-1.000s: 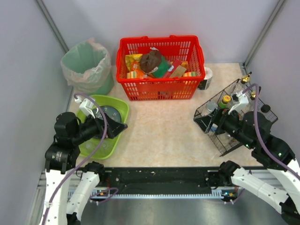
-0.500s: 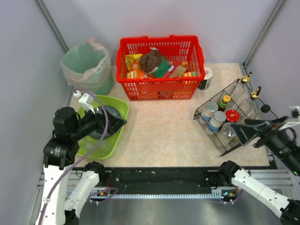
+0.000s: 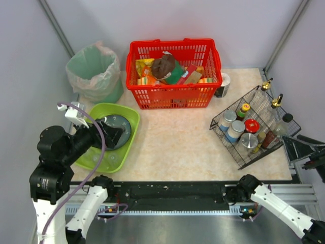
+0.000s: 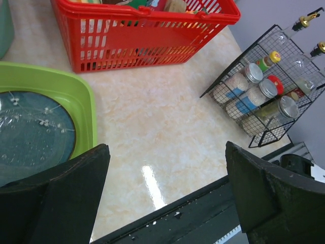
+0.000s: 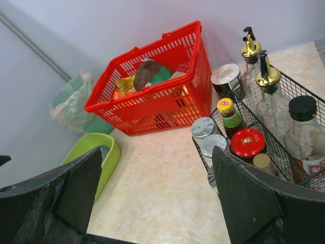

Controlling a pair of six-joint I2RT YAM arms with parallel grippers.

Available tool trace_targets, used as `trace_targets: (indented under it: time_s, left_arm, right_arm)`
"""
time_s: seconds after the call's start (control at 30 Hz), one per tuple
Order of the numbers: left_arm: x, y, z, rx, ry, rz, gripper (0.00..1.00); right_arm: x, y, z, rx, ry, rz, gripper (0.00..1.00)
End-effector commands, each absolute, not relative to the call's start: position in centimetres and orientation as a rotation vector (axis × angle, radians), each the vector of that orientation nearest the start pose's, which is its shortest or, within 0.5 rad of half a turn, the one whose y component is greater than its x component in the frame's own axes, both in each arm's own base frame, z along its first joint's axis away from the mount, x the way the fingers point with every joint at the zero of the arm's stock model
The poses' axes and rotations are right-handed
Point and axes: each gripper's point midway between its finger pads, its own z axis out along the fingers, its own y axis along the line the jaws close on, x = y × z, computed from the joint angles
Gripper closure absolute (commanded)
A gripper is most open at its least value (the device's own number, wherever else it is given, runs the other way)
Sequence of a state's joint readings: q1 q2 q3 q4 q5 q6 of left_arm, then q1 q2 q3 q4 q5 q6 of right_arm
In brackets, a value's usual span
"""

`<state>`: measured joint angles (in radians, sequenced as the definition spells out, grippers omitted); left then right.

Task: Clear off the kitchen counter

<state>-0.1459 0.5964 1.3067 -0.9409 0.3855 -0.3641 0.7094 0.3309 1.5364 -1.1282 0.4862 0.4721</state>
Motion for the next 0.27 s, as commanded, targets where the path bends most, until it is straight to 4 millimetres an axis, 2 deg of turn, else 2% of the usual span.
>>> trace_targets:
  time_s: [0.0,0.23]
  left_arm:
    - [15.39,-9.62,37.96,0.067,1.831,-0.66,0.01]
    - [15.31,-9.06,38.15,0.072,1.817,-0.617,0.01]
  right_arm:
    - [7.46,-3.44,42.66,0.267,1.508,0.532,0.13]
    - [7.81,-3.28,42.22,0.276,1.52,0.522,0.13]
